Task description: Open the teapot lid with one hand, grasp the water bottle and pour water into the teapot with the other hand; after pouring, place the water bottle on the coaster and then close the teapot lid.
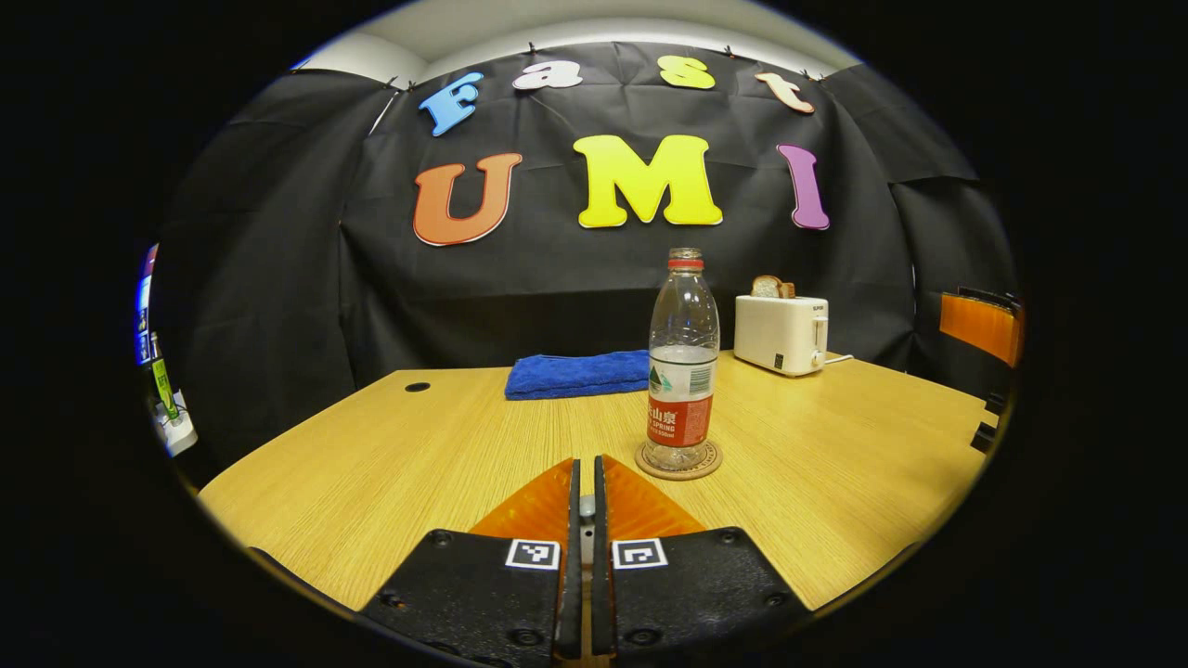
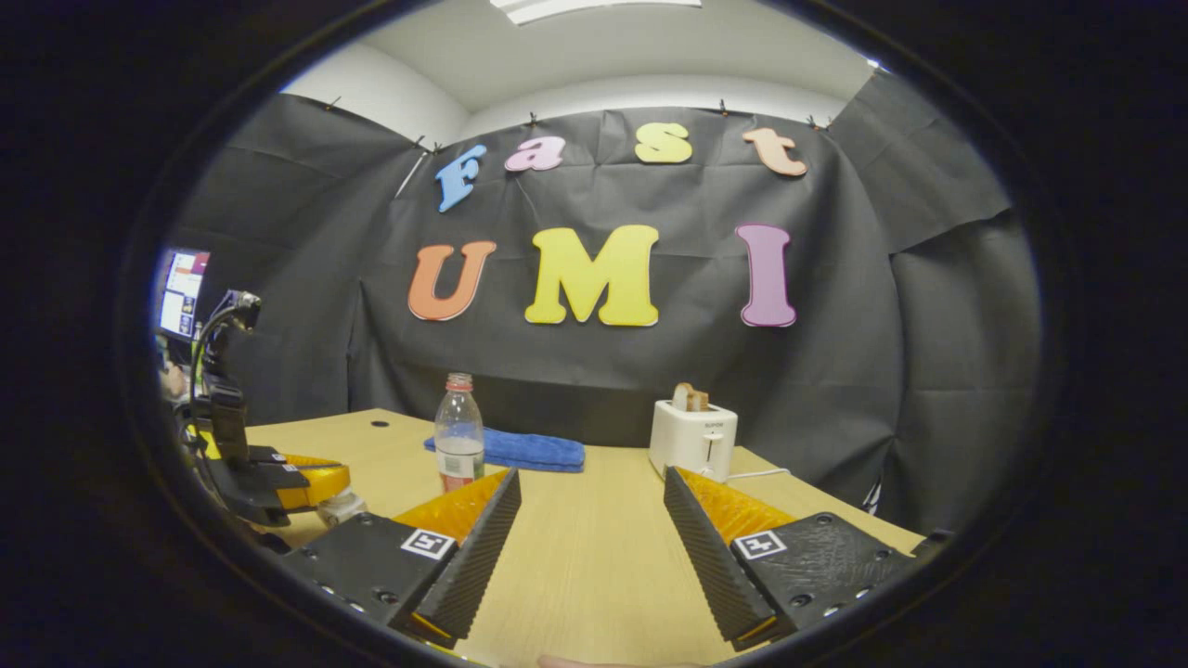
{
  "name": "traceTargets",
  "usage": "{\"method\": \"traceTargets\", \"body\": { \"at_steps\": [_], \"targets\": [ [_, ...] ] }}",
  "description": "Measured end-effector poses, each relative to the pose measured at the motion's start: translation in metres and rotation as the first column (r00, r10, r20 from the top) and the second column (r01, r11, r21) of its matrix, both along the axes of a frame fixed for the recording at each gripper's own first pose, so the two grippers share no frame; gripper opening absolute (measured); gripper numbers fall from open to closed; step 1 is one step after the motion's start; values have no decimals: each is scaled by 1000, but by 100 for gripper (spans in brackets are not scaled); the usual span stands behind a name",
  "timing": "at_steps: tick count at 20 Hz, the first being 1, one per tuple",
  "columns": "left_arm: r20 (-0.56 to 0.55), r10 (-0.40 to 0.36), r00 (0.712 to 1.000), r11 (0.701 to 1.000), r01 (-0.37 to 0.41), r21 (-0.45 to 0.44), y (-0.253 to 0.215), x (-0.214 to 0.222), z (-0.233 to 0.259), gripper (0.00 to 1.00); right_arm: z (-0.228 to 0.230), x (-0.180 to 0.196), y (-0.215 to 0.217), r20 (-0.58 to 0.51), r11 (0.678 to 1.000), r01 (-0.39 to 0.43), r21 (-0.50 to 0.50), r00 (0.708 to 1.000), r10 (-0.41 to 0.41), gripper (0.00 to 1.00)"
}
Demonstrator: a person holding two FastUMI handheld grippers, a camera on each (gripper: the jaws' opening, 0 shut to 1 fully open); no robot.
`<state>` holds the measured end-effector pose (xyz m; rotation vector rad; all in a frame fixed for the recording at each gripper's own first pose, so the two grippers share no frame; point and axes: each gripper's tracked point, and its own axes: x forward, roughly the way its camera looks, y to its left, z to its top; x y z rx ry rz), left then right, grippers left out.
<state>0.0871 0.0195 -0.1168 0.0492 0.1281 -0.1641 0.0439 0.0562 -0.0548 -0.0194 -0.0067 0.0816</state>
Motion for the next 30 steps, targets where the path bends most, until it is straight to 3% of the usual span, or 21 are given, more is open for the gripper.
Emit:
{"method": "traceTargets", "body": {
  "at_steps": [4,6,7,12,15,19,20,22,30],
  "targets": [
    [-13,-17,1000,1000,18,20,-9,0,-4,8,4,-3,2,9,1000,-6,-10,1000,6,93],
    [3,-18,1000,999,18,33,-14,-5,6,34,5,-4,2,9,1000,-4,-16,1000,4,93],
    [19,-21,1000,999,20,44,-17,-10,13,66,7,-5,2,9,1000,-4,-17,1000,4,93],
    [110,2,994,998,-8,58,-16,-28,57,94,16,-14,-1,8,1000,15,-15,1000,-14,93],
    [131,5,991,999,-10,40,-14,-44,83,95,26,-23,-2,9,1000,22,-7,1000,-22,93],
    [119,63,991,998,-61,-19,4,-68,107,96,38,-42,-4,1,1000,25,-8,1000,-25,93],
    [115,72,991,997,-68,-41,6,-73,113,100,41,-46,-5,-4,1000,28,-10,1000,-28,93],
    [123,87,989,994,-78,-74,13,-85,127,96,45,-52,-8,-14,999,41,-16,999,-41,93],
    [147,73,987,995,-62,-76,14,-105,142,96,44,-59,-28,-65,995,97,9,993,-96,93]
  ]
}}
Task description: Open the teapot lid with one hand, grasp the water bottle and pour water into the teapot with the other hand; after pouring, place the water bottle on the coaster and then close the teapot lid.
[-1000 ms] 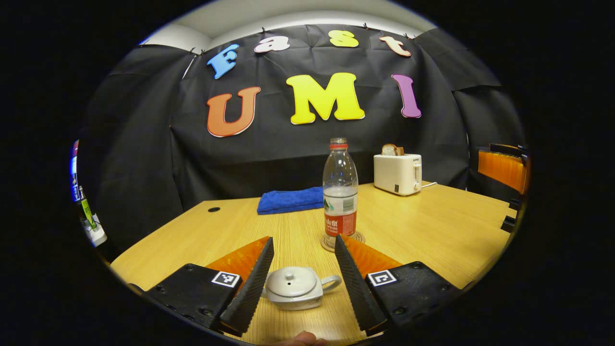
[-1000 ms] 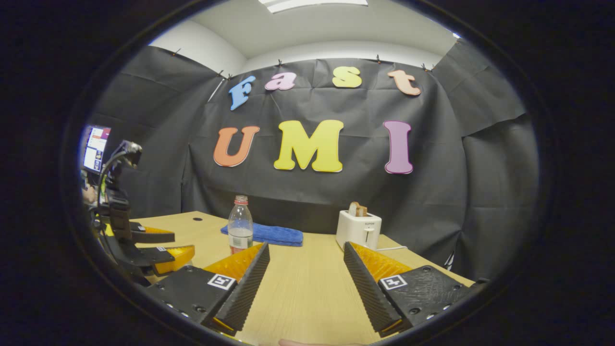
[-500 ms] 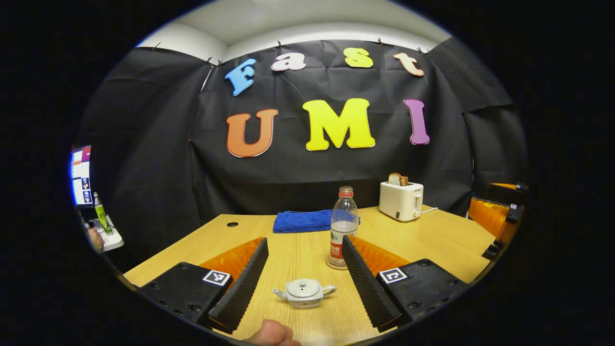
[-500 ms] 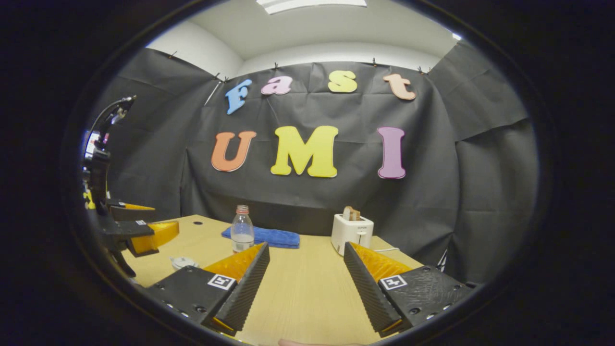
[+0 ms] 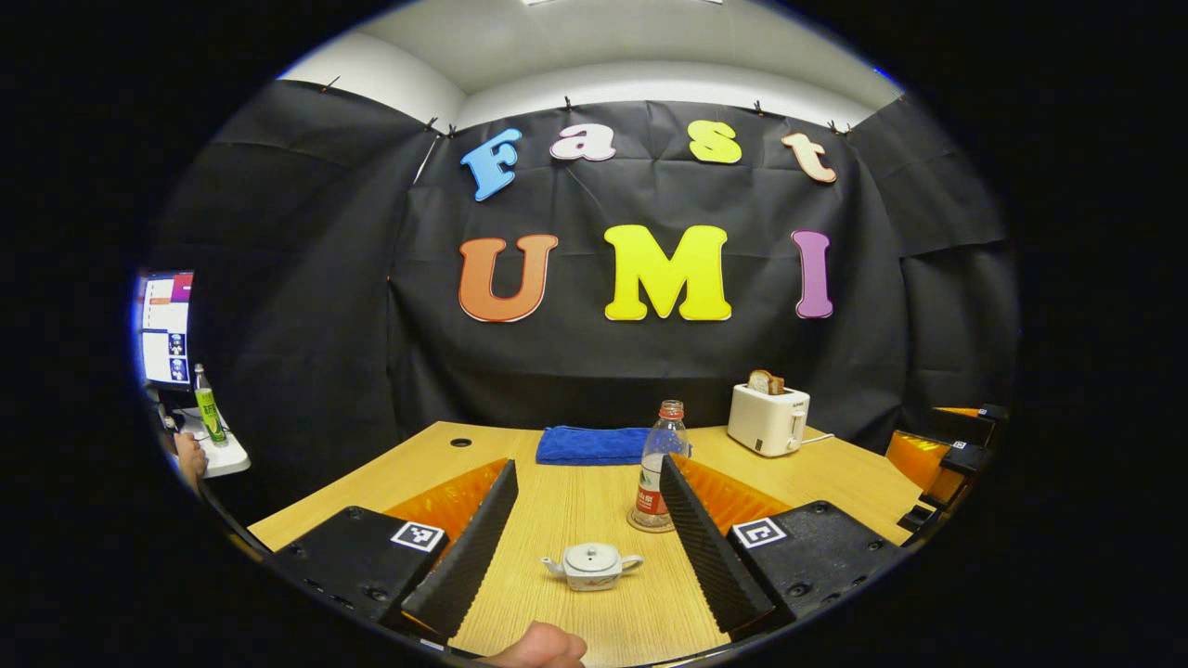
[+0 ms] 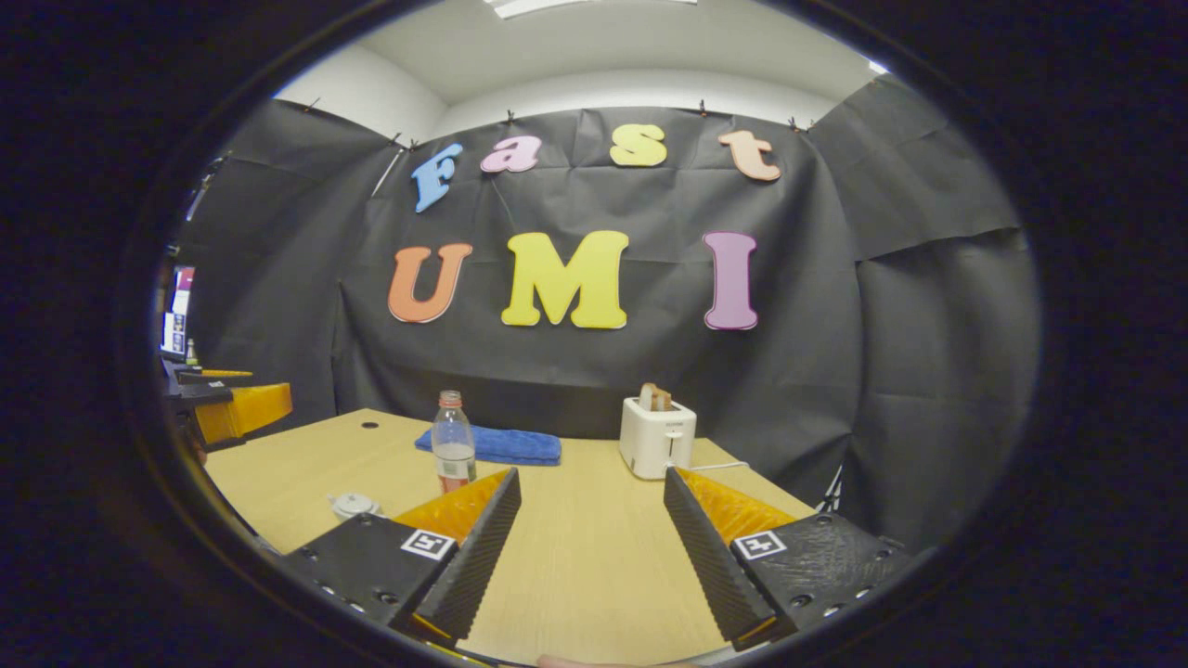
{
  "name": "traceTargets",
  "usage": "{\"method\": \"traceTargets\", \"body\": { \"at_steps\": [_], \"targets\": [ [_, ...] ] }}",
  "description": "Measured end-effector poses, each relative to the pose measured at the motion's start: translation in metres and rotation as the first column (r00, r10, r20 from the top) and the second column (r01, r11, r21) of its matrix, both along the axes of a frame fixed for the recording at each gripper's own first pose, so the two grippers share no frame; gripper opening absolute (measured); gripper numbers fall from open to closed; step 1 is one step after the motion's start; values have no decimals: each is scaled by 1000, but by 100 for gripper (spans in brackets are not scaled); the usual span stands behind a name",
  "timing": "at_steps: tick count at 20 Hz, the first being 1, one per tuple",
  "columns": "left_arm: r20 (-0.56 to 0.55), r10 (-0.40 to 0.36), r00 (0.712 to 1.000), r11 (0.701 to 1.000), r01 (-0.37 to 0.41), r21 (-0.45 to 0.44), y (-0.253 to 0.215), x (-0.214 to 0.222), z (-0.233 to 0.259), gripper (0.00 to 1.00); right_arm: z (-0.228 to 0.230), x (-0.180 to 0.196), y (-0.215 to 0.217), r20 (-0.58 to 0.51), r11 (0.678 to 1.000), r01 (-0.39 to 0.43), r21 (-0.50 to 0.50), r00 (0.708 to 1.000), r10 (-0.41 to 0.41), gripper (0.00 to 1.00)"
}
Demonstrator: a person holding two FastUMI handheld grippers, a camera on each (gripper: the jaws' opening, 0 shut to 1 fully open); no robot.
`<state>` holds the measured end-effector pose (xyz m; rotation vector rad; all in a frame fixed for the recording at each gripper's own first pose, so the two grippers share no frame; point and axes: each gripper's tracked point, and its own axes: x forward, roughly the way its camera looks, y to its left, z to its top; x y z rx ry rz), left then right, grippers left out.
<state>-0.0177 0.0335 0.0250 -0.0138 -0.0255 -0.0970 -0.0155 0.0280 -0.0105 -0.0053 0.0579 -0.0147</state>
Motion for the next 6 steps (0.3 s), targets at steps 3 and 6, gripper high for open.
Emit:
{"method": "traceTargets", "body": {
  "at_steps": [3,6],
  "targets": [
    [-19,8,1000,1000,-7,29,-1,5,-7,96,-2,2,-1,-5,1000,3,-1,1000,-3,93],
    [-46,9,999,999,-7,50,-3,8,-16,96,-4,4,-5,-9,1000,12,-12,1000,-12,93]
  ]
}}
